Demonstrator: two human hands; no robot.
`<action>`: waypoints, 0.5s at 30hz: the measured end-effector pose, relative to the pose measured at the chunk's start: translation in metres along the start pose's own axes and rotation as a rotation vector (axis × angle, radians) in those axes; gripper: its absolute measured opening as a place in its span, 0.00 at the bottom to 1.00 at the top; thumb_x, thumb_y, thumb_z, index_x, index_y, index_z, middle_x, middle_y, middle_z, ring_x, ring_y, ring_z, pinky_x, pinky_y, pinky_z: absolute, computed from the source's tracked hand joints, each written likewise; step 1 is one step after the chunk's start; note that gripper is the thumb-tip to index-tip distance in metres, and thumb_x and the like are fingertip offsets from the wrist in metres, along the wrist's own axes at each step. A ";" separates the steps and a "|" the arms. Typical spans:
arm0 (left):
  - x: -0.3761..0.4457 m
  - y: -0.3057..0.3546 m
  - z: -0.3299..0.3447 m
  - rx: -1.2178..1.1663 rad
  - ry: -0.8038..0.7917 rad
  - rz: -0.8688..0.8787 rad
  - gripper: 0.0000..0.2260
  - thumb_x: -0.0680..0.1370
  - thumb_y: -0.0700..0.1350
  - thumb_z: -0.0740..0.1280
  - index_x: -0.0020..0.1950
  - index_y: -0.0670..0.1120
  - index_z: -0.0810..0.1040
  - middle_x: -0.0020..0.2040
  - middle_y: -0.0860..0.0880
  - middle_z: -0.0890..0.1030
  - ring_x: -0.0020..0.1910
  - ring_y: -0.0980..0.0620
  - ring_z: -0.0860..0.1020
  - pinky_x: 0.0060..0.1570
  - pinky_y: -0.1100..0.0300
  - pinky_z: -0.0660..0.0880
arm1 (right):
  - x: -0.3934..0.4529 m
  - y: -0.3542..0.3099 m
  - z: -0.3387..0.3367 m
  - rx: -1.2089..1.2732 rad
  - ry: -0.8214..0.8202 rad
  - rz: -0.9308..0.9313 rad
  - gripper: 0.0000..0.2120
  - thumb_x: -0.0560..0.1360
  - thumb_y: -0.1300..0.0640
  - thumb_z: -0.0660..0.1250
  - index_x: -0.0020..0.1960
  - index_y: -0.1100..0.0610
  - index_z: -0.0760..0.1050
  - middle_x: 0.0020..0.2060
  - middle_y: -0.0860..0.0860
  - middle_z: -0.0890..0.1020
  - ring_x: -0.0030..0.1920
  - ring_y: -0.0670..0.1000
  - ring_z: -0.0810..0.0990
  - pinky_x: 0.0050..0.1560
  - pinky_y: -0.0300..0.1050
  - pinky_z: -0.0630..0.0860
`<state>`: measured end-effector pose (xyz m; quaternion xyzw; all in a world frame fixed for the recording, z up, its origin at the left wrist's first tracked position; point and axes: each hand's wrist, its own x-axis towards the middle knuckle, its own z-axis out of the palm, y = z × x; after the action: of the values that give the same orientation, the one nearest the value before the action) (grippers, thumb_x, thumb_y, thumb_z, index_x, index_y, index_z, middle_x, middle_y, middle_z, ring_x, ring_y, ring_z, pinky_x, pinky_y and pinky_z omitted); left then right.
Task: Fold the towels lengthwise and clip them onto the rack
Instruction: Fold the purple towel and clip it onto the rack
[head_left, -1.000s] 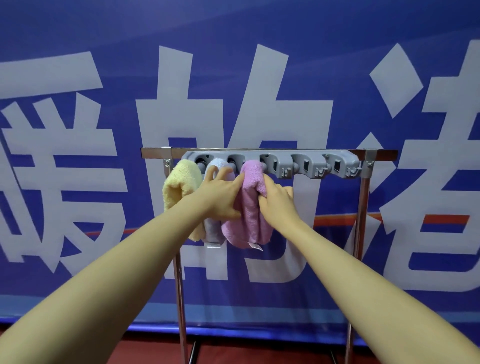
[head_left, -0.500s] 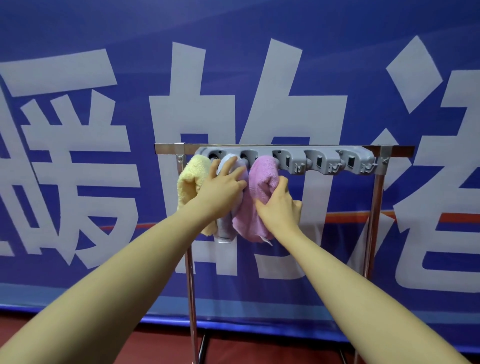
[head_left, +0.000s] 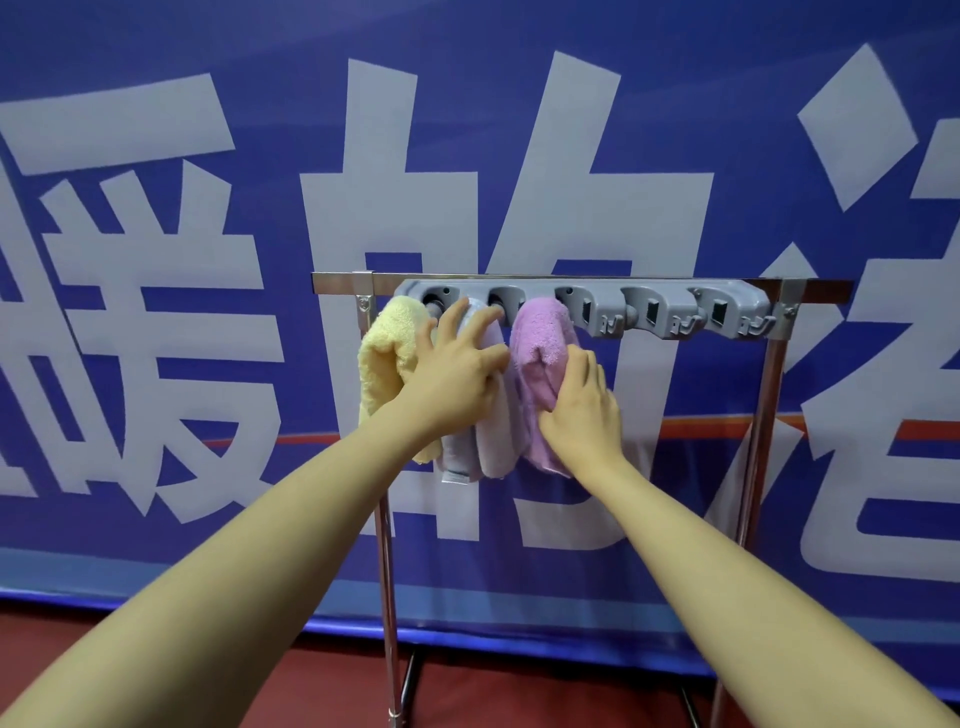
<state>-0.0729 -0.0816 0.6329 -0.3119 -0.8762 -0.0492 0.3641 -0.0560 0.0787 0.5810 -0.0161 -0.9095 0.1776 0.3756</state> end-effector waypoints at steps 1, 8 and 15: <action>-0.002 0.001 0.002 -0.025 0.012 -0.008 0.10 0.71 0.43 0.58 0.47 0.46 0.77 0.72 0.45 0.65 0.73 0.36 0.56 0.61 0.40 0.58 | -0.003 -0.002 0.002 0.058 -0.025 0.025 0.28 0.71 0.59 0.69 0.67 0.62 0.61 0.61 0.58 0.69 0.60 0.60 0.71 0.51 0.55 0.73; -0.004 0.011 -0.005 -0.103 0.010 -0.121 0.23 0.70 0.40 0.62 0.66 0.46 0.68 0.73 0.46 0.60 0.74 0.44 0.54 0.66 0.47 0.56 | -0.010 -0.012 -0.010 0.220 0.101 0.047 0.33 0.72 0.47 0.67 0.71 0.57 0.59 0.66 0.54 0.68 0.64 0.57 0.70 0.58 0.55 0.70; 0.003 0.017 -0.025 -0.263 0.070 -0.298 0.22 0.74 0.41 0.61 0.67 0.40 0.67 0.67 0.43 0.69 0.62 0.43 0.70 0.57 0.51 0.69 | 0.021 -0.024 -0.037 0.330 -0.039 0.011 0.32 0.74 0.46 0.66 0.74 0.47 0.57 0.73 0.47 0.60 0.71 0.53 0.64 0.60 0.54 0.71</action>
<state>-0.0494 -0.0743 0.6502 -0.2215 -0.8856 -0.2272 0.3390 -0.0433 0.0711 0.6279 0.0440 -0.8749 0.3270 0.3546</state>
